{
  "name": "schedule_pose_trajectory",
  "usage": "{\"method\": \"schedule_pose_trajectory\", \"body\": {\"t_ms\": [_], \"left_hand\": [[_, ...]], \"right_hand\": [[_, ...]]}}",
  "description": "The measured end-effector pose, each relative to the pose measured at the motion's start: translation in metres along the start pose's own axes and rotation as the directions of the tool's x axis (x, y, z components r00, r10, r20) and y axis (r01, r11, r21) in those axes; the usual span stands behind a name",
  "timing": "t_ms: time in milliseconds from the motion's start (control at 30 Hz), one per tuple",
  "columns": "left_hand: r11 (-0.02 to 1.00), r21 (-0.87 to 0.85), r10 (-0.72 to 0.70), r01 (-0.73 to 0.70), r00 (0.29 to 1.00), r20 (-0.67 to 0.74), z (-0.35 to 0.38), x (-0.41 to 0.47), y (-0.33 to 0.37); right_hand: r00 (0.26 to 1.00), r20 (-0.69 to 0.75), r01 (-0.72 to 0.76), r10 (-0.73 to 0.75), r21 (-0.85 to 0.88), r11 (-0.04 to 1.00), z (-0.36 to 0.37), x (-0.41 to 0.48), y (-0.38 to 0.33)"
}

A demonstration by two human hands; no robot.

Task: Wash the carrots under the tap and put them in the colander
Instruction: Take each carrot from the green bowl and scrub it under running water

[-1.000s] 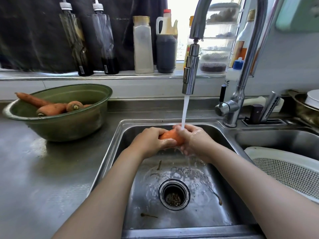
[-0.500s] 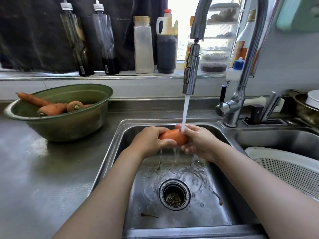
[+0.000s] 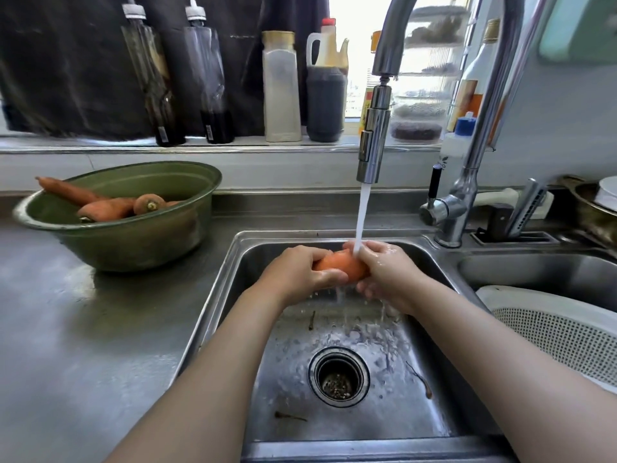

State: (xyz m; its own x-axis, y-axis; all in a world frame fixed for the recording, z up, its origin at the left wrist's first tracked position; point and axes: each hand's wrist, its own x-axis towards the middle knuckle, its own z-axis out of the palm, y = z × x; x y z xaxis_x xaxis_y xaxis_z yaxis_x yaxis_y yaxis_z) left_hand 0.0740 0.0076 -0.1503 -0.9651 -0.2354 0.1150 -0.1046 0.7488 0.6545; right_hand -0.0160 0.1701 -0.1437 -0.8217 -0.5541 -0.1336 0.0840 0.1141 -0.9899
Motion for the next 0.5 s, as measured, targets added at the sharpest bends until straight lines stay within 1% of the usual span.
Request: {"method": "schedule_pose_trajectory", "body": {"t_ms": [67, 100, 133, 200, 300, 367, 433, 467, 500], "left_hand": [[1.0, 0.005, -0.006, 0.006, 1.0, -0.001, -0.001, 0.0, -0.002], [1.0, 0.001, -0.008, 0.008, 1.0, 0.002, -0.002, 0.0, -0.002], [1.0, -0.002, -0.006, 0.006, 1.0, 0.006, -0.003, 0.0, -0.002], [1.0, -0.009, 0.005, -0.005, 1.0, 0.016, -0.006, 0.0, 0.001], [0.998, -0.015, 0.056, -0.055, 0.998, 0.027, -0.009, -0.002, 0.008], [0.997, -0.01, 0.073, -0.072, 0.996, 0.06, -0.008, -0.001, 0.011], [0.997, -0.012, 0.071, -0.07, 0.991, 0.114, -0.006, 0.0, 0.009], [0.998, -0.007, 0.067, -0.067, 0.989, 0.134, -0.006, 0.001, 0.007], [0.998, -0.004, 0.063, -0.063, 0.988, 0.143, -0.007, 0.002, 0.004]], "right_hand": [[0.989, 0.146, -0.012, 0.01, 0.018, 1.0, -0.006, -0.004, 0.001], [0.985, 0.172, -0.002, -0.001, 0.02, 1.0, -0.008, -0.006, 0.002], [0.987, 0.161, 0.013, -0.016, 0.02, 1.0, -0.007, -0.007, 0.002], [0.996, 0.081, 0.039, -0.039, 0.01, 0.999, -0.002, -0.008, 0.001], [0.99, -0.099, 0.097, -0.101, -0.043, 0.994, 0.009, -0.007, 0.0], [0.975, -0.192, 0.093, -0.108, -0.084, 0.992, 0.011, -0.005, 0.0], [0.971, -0.215, 0.08, -0.101, -0.105, 0.991, 0.008, -0.003, 0.001], [0.977, -0.196, 0.065, -0.083, -0.095, 0.993, 0.005, -0.002, 0.001], [0.987, -0.146, 0.051, -0.06, -0.069, 0.996, 0.002, -0.003, 0.0]]}}
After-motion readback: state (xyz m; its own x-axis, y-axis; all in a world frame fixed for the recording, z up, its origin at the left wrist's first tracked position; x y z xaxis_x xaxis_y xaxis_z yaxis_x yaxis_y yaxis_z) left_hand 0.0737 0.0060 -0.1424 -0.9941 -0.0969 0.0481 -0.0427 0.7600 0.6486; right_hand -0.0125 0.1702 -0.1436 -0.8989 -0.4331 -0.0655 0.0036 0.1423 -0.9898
